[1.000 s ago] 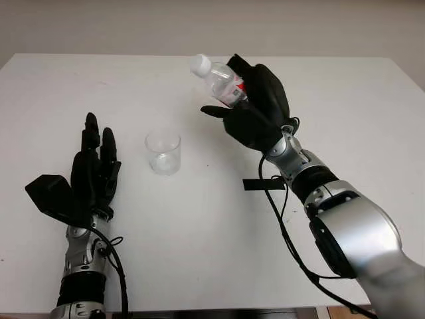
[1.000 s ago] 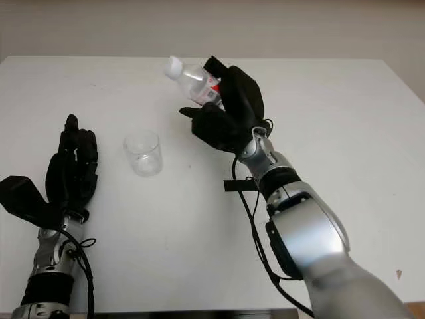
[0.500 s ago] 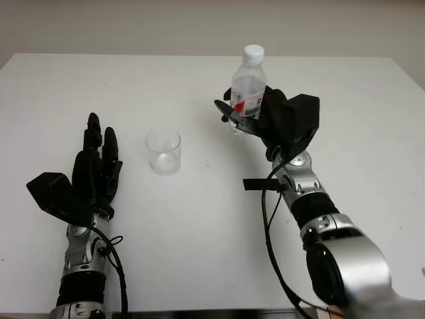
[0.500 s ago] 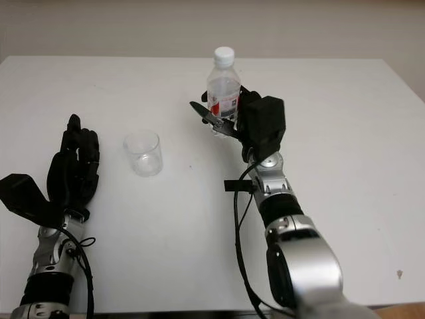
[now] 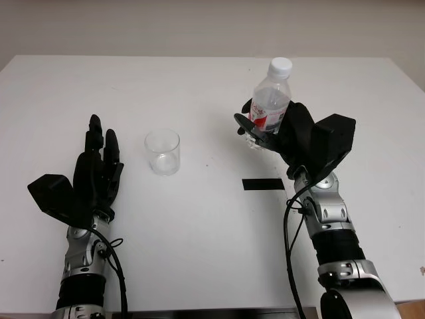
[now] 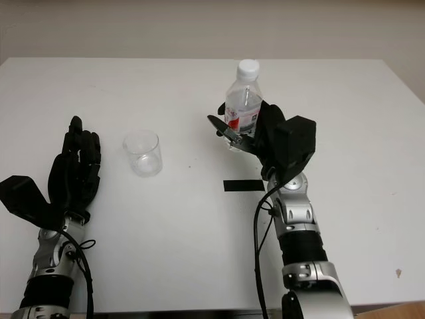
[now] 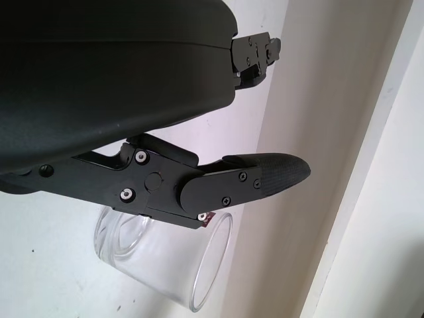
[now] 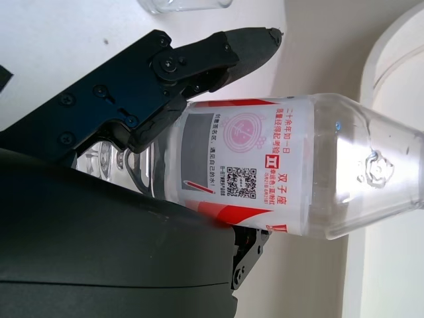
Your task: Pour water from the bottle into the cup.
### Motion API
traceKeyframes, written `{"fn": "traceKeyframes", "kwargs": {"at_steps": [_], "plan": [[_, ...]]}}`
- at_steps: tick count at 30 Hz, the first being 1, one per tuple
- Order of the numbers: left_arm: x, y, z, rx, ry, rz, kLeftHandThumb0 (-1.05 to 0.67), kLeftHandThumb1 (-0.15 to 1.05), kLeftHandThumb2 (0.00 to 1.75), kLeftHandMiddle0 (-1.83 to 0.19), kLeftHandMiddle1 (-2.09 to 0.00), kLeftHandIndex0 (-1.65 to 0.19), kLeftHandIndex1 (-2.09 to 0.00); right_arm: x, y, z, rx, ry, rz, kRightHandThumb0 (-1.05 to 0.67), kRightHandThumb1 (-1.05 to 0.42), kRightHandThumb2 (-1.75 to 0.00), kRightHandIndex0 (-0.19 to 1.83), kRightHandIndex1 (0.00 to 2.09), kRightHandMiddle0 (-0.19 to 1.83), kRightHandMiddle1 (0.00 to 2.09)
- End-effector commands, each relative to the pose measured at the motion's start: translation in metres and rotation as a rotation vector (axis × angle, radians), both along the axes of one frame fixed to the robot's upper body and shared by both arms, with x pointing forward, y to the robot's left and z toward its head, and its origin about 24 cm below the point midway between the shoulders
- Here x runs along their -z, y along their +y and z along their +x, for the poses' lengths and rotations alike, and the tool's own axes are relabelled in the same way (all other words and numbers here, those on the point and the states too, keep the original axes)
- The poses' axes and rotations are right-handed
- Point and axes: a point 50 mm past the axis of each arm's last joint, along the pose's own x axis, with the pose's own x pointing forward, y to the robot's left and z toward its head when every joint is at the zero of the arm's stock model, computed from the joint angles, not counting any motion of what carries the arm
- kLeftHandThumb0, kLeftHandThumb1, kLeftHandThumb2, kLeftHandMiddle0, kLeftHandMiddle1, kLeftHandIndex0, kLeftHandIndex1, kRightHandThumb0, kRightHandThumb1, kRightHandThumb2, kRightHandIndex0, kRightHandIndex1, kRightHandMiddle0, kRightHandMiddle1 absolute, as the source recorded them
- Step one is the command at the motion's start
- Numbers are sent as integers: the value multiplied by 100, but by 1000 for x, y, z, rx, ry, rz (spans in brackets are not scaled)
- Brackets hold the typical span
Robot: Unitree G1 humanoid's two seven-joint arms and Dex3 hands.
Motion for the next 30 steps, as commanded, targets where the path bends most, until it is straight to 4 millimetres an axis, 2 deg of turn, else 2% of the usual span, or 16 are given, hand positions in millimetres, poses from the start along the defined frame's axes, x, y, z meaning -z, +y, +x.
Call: {"fn": "traceKeyframes", "kwargs": {"at_steps": [1,7,16,30], "plan": [[14,0,-7,-10,52,-23,-60,105,51,14,-5,16,-5,-5,-3,-3,6,-20,-10,-37,-105,-41,141,209,104,209],[14,0,-8,0,52,-21,-60,105,51,16,-5,18,-4,4,-7,-6,16,20,-23,-37,-105,-40,142,209,105,209],[13,2,-10,-6,49,-14,-61,105,50,15,-5,17,-5,16,-7,-11,49,175,-77,-38,-105,-40,138,209,105,209],[12,4,-11,-6,53,-11,-62,105,48,14,-5,16,-5,30,-2,-25,41,205,-33,-40,-105,-41,154,209,117,209]]}}
